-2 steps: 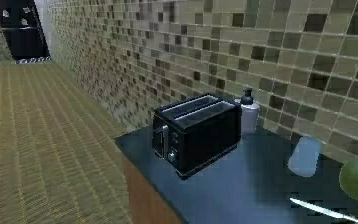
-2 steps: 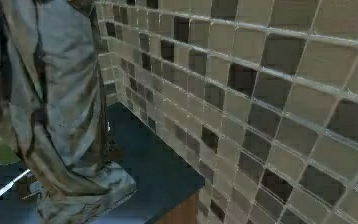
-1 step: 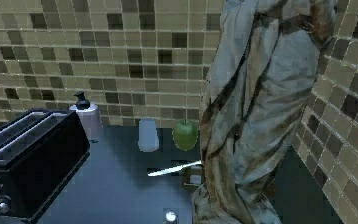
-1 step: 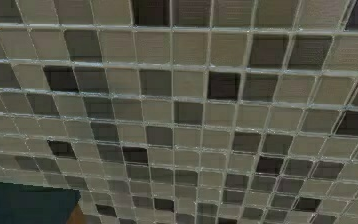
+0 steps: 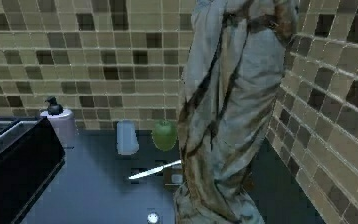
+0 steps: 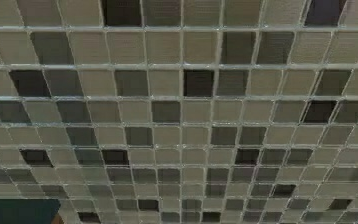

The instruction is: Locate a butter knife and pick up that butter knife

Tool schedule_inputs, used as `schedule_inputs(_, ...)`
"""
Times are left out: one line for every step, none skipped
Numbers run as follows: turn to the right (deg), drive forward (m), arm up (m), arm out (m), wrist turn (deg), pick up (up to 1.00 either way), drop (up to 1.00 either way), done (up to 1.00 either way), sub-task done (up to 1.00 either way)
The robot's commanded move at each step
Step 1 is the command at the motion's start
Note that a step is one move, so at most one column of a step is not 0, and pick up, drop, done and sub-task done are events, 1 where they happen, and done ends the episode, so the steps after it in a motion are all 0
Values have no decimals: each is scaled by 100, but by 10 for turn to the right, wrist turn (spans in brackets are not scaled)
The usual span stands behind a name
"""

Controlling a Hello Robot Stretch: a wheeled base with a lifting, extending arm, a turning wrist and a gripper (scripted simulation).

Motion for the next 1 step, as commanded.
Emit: schedule_inputs(0,5,0,0,0,0,0,0,0)
